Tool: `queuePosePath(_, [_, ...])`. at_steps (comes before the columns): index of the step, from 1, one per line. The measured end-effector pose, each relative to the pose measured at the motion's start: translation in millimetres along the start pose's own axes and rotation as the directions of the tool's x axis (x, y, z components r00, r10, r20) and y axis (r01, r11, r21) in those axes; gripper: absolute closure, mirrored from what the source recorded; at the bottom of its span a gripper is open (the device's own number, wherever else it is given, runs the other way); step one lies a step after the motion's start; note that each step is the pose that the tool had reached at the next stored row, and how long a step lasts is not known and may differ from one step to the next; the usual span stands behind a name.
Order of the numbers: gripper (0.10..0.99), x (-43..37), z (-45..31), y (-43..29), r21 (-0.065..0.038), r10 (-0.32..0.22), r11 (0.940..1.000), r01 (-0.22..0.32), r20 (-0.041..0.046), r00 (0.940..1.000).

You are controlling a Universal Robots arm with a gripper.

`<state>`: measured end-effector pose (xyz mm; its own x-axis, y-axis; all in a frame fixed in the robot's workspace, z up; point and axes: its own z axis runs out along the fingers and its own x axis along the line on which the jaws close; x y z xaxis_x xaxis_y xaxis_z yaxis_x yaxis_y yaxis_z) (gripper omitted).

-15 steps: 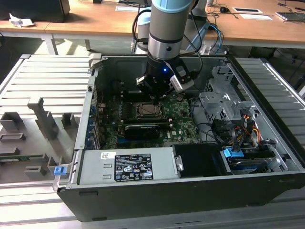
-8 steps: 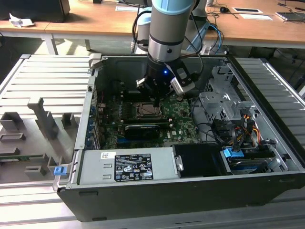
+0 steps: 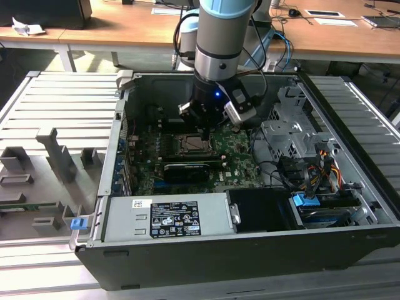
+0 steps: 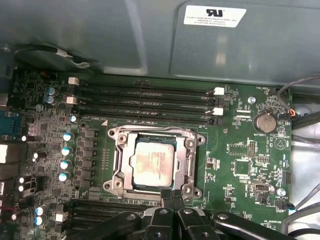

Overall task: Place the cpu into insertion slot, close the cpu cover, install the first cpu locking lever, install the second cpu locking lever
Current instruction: 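Install the second cpu locking lever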

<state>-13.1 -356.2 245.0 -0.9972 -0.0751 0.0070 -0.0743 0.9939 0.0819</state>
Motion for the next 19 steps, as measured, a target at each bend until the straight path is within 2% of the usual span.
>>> queuePosePath(3, [0.98, 0.2, -0.1, -2.5, 0.0, 0.0, 1.0, 0.0, 0.0001, 1.0])
queuePosePath(19, [0.98, 0.4, -0.4, -5.6, 0.0, 0.0, 1.0, 0.0, 0.0, 1.0])
